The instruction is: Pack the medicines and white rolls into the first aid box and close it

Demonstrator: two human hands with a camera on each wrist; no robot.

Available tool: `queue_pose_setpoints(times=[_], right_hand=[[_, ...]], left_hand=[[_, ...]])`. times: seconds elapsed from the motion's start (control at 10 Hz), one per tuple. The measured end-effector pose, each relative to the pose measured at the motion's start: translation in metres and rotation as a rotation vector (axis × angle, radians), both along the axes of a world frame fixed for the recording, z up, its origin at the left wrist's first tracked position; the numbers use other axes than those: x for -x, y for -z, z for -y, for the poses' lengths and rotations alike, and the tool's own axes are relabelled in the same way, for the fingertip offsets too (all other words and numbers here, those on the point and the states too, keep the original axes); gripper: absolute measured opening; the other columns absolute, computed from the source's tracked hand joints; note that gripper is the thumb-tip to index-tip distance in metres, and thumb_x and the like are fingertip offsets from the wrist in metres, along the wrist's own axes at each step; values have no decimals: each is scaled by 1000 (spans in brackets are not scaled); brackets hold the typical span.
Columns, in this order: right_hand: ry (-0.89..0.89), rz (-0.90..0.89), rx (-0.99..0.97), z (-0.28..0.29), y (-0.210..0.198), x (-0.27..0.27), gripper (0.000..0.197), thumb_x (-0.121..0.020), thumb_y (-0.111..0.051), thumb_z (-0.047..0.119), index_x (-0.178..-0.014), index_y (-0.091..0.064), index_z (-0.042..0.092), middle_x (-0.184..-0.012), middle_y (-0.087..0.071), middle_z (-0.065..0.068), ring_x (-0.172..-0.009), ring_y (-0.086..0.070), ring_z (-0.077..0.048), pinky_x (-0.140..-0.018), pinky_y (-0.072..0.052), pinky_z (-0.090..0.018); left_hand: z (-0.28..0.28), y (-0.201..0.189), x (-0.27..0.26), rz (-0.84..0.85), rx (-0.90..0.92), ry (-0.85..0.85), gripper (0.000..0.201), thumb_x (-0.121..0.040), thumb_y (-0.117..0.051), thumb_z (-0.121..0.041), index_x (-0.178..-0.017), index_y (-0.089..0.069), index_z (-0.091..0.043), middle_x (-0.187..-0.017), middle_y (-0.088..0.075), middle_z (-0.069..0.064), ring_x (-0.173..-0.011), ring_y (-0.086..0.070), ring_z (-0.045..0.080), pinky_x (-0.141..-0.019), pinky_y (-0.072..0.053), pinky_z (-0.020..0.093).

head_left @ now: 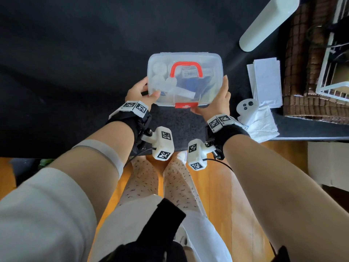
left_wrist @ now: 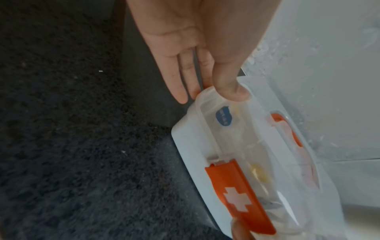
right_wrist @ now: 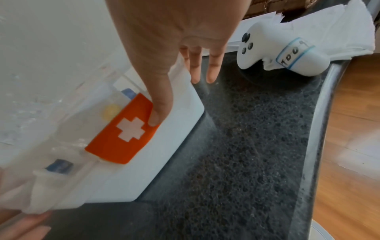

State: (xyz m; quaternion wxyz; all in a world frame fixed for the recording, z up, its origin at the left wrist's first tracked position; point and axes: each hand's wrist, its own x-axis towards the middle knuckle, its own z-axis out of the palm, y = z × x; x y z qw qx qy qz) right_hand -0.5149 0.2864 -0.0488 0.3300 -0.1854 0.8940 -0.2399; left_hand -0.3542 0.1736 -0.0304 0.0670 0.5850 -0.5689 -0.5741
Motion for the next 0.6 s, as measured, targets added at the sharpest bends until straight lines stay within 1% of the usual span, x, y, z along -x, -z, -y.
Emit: queue_pose_setpoints(times=[0.1, 0.2, 0.3, 0.4, 0.5, 0.6], right_hand=[[56, -51, 38, -1, 9, -5, 127, -57, -88, 16, -149, -1, 24, -143, -35, -11, -131, -41, -28, -103, -39, -43], [85, -96, 63, -2, 17, -7, 127, -55, -89, 19, -149, -3, 23, -142, -36, -10, -129, -43, -27, -101, -41, -41], [99, -146, 54, -2, 21, -10, 128, -53, -89, 25, -149, -4, 23, -140, -38, -8, -126, -46, -26, -97, -47, -46], [99, -135, 56, -3, 20, -10, 128, -54, -88, 25, -149, -3, 22, -140, -38, -7, -127, -45, -25, -98, -46, -43], [83, -70, 48, -2, 7, -10, 126, -57, -87, 21, -149, -2, 22, -141, -35, -9, -130, -41, -26, -104, -41, -43], [83, 30, -30, 4, -14, -6, 122, -61, -86, 28, -149, -2, 23, -143, -29, -12, -133, -36, -28, -110, -33, -42]], left_hand=[[1, 8, -3, -18, -5, -60, 56, -82, -64, -18, -135, -47, -24, -128, -59, -1, -116, -57, 14, -99, -50, 38], [0, 13, -4, -34, -9, -87, 57, -81, -65, -20, -135, -48, -24, -128, -59, -2, -116, -57, 14, -100, -49, 38], [0, 15, -5, -41, -5, -96, 57, -81, -65, -19, -135, -47, -22, -129, -58, -1, -118, -57, 15, -100, -49, 38], [1, 13, -5, -40, -16, -90, 58, -81, -65, -17, -136, -46, -20, -131, -57, 0, -119, -56, 15, -101, -49, 37], [3, 6, -5, -1, -6, -13, 59, -82, -65, -20, -137, -44, -19, -131, -57, 2, -118, -57, 17, -100, -49, 38], [10, -12, -1, 132, 40, 163, 52, -85, -61, -24, -134, -46, -18, -125, -59, 3, -112, -57, 21, -91, -45, 27]])
